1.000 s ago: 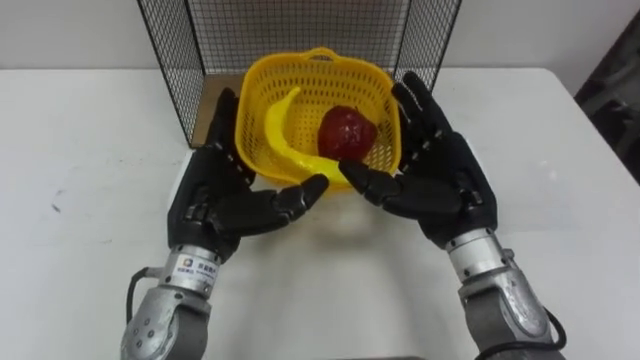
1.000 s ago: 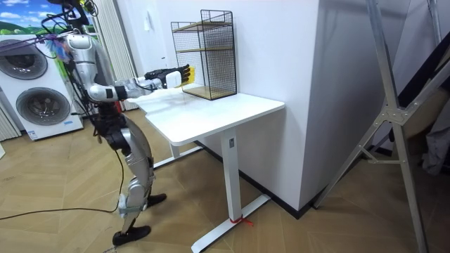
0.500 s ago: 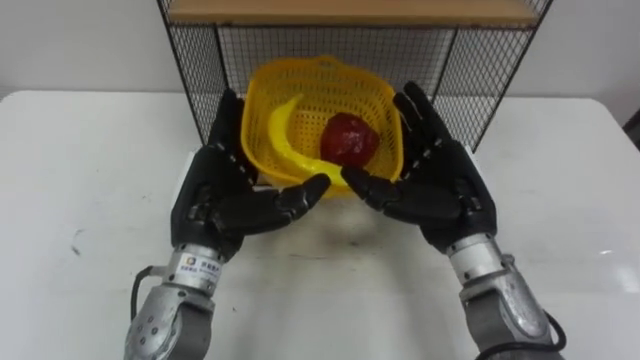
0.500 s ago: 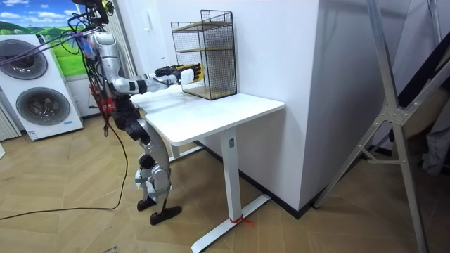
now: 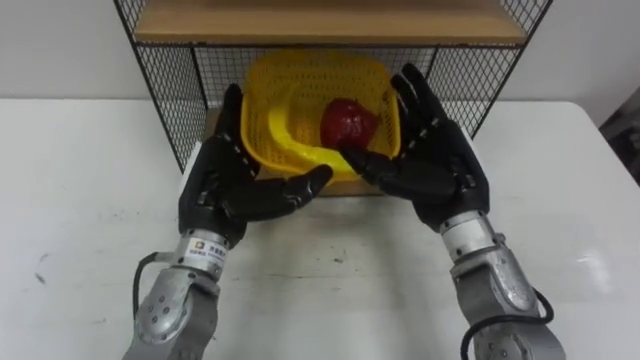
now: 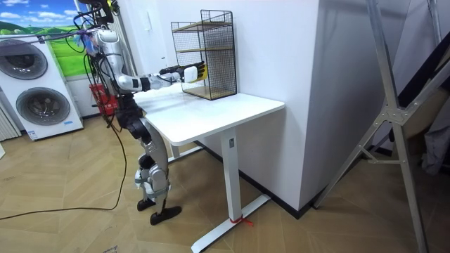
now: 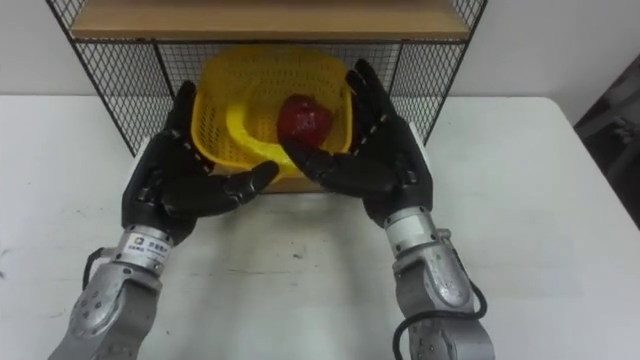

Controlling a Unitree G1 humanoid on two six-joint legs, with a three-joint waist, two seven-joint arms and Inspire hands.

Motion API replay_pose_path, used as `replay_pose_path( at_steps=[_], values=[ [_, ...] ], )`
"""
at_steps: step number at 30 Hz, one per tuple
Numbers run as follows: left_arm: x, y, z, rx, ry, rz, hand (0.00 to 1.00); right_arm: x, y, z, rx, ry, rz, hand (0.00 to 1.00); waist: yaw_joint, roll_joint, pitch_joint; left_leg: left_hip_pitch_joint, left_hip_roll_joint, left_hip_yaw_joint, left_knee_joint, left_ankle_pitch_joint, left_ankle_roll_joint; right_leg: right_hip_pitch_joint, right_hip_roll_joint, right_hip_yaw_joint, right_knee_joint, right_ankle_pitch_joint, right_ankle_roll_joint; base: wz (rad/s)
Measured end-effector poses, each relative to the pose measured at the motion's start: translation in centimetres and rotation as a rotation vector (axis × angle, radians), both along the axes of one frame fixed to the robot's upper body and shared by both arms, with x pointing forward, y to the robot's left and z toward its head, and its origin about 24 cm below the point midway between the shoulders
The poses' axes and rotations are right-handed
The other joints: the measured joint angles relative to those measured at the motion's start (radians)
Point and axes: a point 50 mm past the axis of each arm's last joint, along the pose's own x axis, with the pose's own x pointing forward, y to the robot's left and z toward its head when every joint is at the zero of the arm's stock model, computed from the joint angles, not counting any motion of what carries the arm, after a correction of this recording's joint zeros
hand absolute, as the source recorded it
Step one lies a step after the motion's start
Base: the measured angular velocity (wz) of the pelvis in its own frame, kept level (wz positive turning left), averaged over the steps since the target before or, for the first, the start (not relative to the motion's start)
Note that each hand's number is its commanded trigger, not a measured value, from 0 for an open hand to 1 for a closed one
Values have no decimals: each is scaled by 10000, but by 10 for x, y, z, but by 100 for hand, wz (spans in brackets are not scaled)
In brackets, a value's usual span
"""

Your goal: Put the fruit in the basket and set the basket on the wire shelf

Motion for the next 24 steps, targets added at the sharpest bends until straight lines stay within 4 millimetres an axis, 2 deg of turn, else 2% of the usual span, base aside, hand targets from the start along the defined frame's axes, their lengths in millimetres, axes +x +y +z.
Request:
replay_pose_path(
  at_steps=[5,9,13,18,24],
  values=[
    [25,-7,4,300,282,-6,0,24,-1,4,-554,347,-303,0,-33,26,-5,4,5,14,1,27,4,32,-9,-65,-63,39,-12,-1],
    [38,-10,0,530,855,-32,0,39,-1,6,-983,702,-499,0,-16,76,25,58,72,54,-19,59,-22,140,67,-59,-395,229,-39,-3],
    [44,-9,-3,596,1304,62,0,46,0,7,-1117,1018,-527,0,-2,105,11,74,105,121,-50,70,-35,163,96,-5,-478,272,-62,-6],
    [65,-12,-3,633,1922,371,0,63,3,11,-1311,1328,-528,0,5,173,12,190,106,216,-175,154,-58,194,76,53,-500,291,-83,-2],
    [72,-8,-11,761,2849,691,0,69,6,6,-1368,1980,-410,0,6,180,8,246,141,255,-187,178,-88,218,77,117,-492,312,-118,-3]
  ],
)
